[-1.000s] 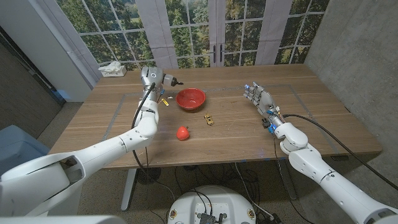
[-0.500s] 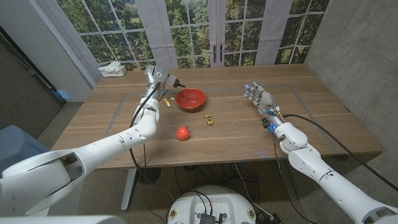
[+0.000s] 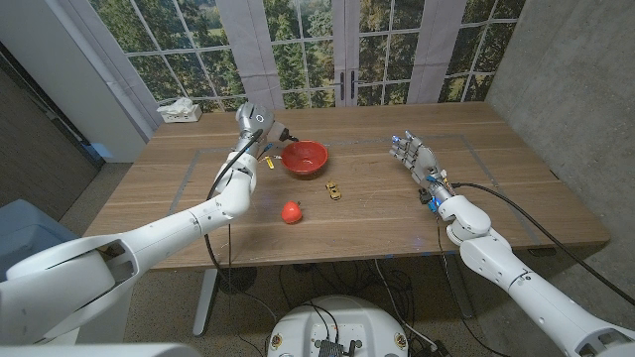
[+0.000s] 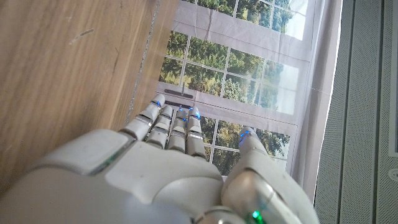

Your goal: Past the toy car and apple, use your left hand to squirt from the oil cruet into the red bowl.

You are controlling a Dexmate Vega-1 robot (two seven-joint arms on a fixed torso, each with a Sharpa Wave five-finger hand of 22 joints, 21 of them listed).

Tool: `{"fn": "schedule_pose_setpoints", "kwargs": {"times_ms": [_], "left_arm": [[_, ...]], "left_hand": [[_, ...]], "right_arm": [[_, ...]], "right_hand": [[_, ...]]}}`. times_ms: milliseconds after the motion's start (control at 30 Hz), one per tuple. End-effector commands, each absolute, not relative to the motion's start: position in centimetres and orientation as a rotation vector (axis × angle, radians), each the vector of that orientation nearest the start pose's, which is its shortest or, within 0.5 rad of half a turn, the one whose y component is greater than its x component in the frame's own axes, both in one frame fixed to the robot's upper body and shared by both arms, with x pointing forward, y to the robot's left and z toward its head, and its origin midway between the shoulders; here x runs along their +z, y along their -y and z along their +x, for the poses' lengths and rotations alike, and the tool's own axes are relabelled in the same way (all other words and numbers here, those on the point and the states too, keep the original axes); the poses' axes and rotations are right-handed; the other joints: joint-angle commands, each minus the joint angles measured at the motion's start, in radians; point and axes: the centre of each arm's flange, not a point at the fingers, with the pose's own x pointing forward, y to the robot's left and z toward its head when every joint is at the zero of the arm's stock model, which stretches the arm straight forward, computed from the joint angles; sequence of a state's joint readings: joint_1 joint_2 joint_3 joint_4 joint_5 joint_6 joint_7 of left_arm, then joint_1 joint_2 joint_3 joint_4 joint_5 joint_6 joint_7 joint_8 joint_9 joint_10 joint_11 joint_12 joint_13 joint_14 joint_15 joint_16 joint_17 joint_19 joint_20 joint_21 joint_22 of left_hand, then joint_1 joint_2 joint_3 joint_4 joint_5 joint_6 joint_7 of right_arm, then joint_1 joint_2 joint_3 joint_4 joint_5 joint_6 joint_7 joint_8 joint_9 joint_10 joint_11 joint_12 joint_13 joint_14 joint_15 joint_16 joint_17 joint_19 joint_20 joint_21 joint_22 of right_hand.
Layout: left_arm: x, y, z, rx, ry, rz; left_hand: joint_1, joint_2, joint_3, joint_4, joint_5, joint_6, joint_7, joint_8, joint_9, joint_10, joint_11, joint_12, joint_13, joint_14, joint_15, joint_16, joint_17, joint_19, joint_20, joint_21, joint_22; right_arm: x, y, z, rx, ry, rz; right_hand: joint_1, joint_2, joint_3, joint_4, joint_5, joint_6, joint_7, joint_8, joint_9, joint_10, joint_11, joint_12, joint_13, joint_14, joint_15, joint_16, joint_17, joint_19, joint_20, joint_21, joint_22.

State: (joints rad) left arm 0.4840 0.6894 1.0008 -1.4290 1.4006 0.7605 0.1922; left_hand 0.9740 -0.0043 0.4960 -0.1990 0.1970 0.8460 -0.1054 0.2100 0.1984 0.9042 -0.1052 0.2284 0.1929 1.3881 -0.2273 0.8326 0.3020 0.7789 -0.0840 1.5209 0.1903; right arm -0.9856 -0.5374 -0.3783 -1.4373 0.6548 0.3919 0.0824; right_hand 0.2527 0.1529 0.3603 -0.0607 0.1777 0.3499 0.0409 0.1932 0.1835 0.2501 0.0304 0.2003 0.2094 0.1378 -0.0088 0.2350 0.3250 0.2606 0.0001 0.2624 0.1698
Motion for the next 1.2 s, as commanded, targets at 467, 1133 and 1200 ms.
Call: {"fn": "schedule_pose_setpoints", "kwargs": {"times_ms": [467, 1133, 1200], "left_arm": [[7.39, -21.74, 62.88, 0.824, 0.679, 2.129], [7.32, -21.90, 62.58, 0.841, 0.719, 2.121], [7.25, -21.76, 62.66, 0.834, 0.729, 2.156]], "left_hand": [[-0.118, 0.053, 0.225, 0.117, 0.246, 0.144, -0.019, 0.283, 0.371, 0.376, -0.089, 0.354, 0.789, -0.030, 0.002, 0.197, 0.255, -0.002, -0.118, -0.007, 0.223], [-0.095, 0.040, 0.223, 0.103, 0.255, 0.184, 0.004, 0.256, 0.340, 0.407, -0.085, 0.306, 0.755, -0.057, 0.006, 0.268, 0.463, -0.013, -0.124, 0.024, 0.246], [-0.092, 0.050, 0.215, 0.104, 0.250, 0.175, 0.002, 0.242, 0.328, 0.403, -0.090, 0.288, 0.737, -0.059, 0.006, 0.255, 0.457, -0.013, -0.124, 0.026, 0.241]], "right_arm": [[-6.23, 26.29, 61.38, 0.330, 0.657, 0.052], [-5.74, 25.95, 61.61, 0.339, 0.659, 0.042], [-5.72, 25.93, 61.64, 0.341, 0.660, 0.042]], "right_hand": [[-0.002, 0.002, 0.002, -0.003, -0.003, 0.009, -0.002, 0.003, 0.004, 0.007, 0.008, 0.008, -0.001, -0.001, 0.008, 0.006, 0.000, 0.009, -0.002, -0.007, 0.003], [-0.006, 0.003, 0.003, -0.003, -0.003, 0.010, -0.002, 0.003, 0.004, 0.009, 0.008, 0.008, -0.001, 0.000, 0.006, 0.006, -0.002, 0.012, -0.002, -0.014, 0.004], [-0.006, 0.003, 0.003, -0.003, -0.003, 0.010, -0.002, 0.003, 0.004, 0.008, 0.009, 0.008, -0.001, -0.001, 0.007, 0.006, -0.002, 0.012, -0.003, -0.015, 0.004]]}}
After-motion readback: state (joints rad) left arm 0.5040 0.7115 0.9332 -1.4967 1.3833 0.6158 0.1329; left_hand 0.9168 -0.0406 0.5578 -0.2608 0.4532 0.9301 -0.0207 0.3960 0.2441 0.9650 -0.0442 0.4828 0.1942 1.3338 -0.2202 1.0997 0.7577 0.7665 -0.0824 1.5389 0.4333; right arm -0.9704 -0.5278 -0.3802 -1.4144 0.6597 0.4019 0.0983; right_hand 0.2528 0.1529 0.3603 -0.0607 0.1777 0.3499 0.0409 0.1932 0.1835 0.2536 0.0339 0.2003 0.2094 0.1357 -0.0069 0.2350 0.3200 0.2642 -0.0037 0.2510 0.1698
